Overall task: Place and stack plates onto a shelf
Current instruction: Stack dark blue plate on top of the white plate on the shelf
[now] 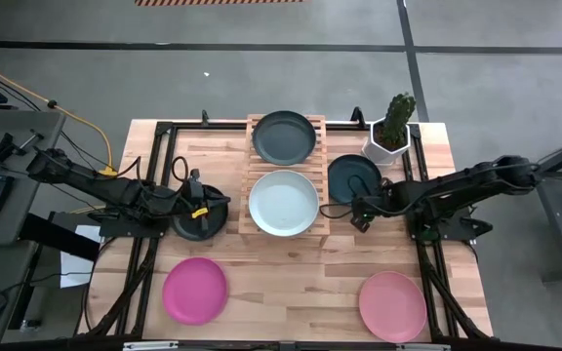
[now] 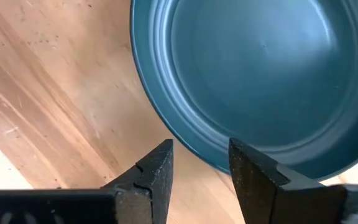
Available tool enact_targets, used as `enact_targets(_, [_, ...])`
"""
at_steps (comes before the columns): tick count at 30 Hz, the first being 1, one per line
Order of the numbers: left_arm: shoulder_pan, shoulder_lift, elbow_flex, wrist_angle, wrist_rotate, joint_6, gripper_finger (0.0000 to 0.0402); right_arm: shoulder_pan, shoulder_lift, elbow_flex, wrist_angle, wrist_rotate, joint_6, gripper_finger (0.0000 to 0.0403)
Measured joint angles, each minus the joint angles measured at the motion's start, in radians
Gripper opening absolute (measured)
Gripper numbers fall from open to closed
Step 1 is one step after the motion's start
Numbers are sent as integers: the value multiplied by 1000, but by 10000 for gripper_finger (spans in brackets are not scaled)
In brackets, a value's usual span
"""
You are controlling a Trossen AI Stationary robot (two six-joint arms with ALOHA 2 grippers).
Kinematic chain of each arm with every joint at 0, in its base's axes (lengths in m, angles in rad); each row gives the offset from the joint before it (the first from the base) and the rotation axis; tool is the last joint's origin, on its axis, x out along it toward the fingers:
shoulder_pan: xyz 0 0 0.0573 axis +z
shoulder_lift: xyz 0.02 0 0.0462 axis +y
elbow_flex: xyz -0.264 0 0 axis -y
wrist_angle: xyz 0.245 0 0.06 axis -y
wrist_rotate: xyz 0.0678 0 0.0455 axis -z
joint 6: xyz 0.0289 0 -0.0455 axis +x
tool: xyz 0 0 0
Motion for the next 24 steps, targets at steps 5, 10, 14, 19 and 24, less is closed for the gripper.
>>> enact_targets(5, [0,0,0,0,0,0,0,0,0,0,2,33,-89,136])
enact_targets(10, [0,0,0,0,0,0,0,1,0,0,2,58,-209,135])
enact_targets(14, [0,0,0,0,0,-1,0,1,0,0,11,58,-254,135])
enact_targets(19, [0,0,0,0,0,-1,0,1,0,0,16,59,-299,136])
enact_targets(24, [0,0,0,0,1,-1,0,2,0,0,23,5,-318,135])
